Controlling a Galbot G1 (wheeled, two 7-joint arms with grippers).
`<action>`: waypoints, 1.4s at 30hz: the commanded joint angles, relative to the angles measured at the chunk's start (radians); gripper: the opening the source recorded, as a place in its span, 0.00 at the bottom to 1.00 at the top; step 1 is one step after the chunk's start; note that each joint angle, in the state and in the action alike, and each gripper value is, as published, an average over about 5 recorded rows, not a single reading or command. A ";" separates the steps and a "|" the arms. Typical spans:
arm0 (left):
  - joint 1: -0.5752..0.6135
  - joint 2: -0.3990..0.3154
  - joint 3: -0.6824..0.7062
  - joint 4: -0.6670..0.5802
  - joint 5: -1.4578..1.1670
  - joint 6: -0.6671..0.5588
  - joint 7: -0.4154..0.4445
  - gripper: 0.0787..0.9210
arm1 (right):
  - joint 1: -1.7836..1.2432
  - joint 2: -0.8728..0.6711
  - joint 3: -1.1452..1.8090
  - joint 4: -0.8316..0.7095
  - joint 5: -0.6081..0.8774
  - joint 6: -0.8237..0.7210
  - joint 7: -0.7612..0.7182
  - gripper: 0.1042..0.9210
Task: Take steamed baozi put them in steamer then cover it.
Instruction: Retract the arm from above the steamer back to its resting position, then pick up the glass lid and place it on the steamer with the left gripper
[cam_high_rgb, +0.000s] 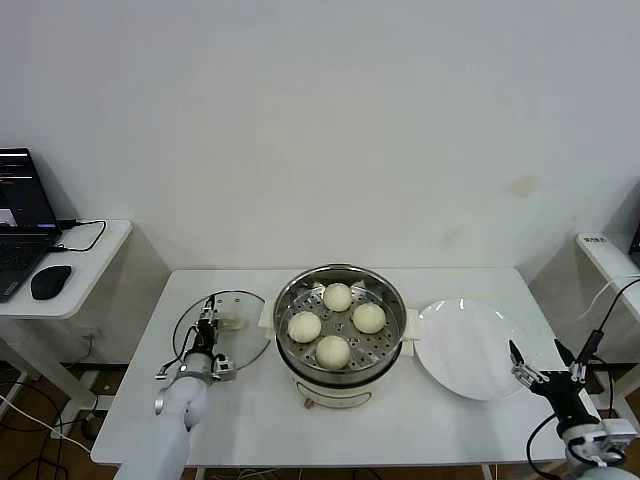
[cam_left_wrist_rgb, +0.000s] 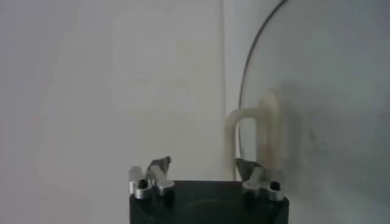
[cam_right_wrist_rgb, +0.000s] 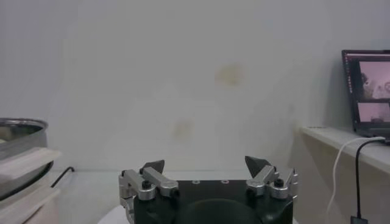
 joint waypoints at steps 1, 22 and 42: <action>-0.003 0.002 -0.004 0.019 -0.012 -0.010 -0.009 0.51 | -0.007 0.004 0.003 0.013 -0.002 -0.003 0.000 0.88; 0.178 0.069 -0.071 -0.269 -0.021 -0.025 0.022 0.07 | -0.021 0.037 0.023 0.068 -0.011 -0.006 0.002 0.88; 0.506 0.155 -0.290 -0.949 -0.041 0.268 0.302 0.07 | 0.033 0.044 0.004 0.088 -0.069 -0.168 0.102 0.88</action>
